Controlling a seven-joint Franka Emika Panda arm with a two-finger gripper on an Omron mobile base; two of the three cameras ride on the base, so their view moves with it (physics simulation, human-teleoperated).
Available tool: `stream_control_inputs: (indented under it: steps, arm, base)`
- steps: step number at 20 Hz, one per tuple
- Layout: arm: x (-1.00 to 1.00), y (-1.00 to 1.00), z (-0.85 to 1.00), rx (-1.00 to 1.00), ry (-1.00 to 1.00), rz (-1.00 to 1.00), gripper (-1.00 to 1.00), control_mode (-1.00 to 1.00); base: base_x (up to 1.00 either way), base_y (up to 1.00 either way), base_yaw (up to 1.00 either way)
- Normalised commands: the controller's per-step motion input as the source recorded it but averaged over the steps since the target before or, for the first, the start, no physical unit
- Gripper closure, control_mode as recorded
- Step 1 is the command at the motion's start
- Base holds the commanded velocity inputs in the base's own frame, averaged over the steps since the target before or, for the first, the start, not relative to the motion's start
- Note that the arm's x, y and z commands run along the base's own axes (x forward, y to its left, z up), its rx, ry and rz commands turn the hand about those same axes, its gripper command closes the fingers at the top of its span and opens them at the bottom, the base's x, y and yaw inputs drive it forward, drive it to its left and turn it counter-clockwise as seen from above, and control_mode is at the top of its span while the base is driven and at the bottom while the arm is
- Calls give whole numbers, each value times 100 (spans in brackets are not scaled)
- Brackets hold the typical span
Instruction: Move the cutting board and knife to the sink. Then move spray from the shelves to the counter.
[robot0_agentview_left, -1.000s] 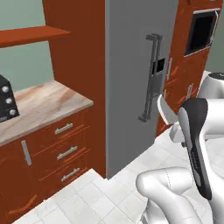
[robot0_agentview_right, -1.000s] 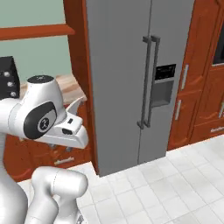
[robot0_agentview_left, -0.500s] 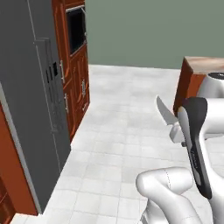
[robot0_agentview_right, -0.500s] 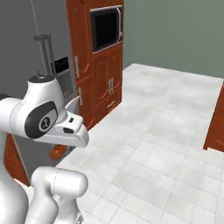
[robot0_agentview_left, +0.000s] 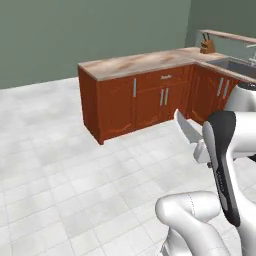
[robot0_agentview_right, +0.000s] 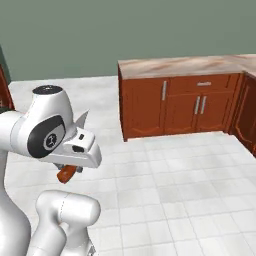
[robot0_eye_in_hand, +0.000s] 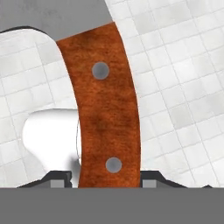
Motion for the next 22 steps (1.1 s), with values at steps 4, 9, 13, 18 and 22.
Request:
stream_control_inputs:
  steps: [4, 9, 13, 18, 22]
  arm:
    - [0, 0, 0, 0, 0, 0, 100, 100]
    - [0, 0, 0, 0, 0, 0, 100, 100]
    - [0, 0, 0, 0, 0, 0, 100, 100]
    - [0, 0, 0, 0, 0, 0, 100, 100]
    - [0, 0, 0, 0, 0, 0, 100, 100]
  base:
    - [0, 0, -100]
    - [-2, -4, -95]
    - [3, 16, -71]
    - [40, 87, -37]
    - [70, 79, 41]
